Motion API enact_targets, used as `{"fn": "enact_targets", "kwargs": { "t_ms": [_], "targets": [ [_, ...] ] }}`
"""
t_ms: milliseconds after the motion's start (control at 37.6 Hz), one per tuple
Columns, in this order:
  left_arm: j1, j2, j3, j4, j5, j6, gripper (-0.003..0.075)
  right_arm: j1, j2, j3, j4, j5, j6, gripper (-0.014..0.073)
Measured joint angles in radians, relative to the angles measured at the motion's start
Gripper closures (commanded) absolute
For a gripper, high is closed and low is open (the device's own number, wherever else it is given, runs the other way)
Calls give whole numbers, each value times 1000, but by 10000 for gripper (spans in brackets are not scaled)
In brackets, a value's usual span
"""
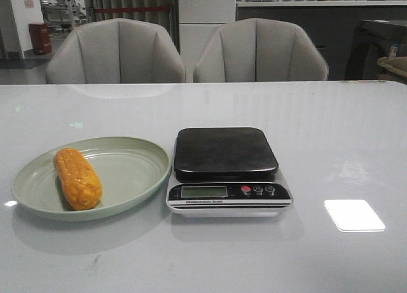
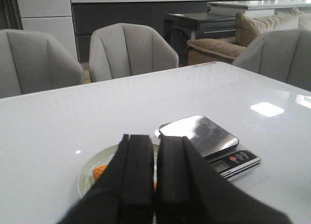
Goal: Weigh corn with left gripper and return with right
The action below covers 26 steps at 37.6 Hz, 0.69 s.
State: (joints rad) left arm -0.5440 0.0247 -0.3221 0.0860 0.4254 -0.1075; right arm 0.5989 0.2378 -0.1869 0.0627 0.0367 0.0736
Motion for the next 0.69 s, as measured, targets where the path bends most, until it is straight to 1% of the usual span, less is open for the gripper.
{"fn": "enact_targets", "kwargs": {
  "t_ms": [106, 240, 373, 453, 586, 692],
  "targets": [
    [72, 0, 24, 18, -4, 0, 607, 0, 0, 0, 0, 2, 0, 401],
    [228, 0, 79, 18, -44, 0, 607, 0, 0, 0, 0, 2, 0, 401],
    [381, -2, 163, 18, -146, 0, 607, 0, 0, 0, 0, 2, 0, 401],
    [452, -18, 217, 7, -215, 0, 607, 0, 0, 0, 0, 2, 0, 401],
    [534, -31, 302, -34, -306, 0, 607, 0, 0, 0, 0, 2, 0, 401],
    [556, -31, 330, -46, -335, 0, 607, 0, 0, 0, 0, 4, 0, 401]
  ]
}}
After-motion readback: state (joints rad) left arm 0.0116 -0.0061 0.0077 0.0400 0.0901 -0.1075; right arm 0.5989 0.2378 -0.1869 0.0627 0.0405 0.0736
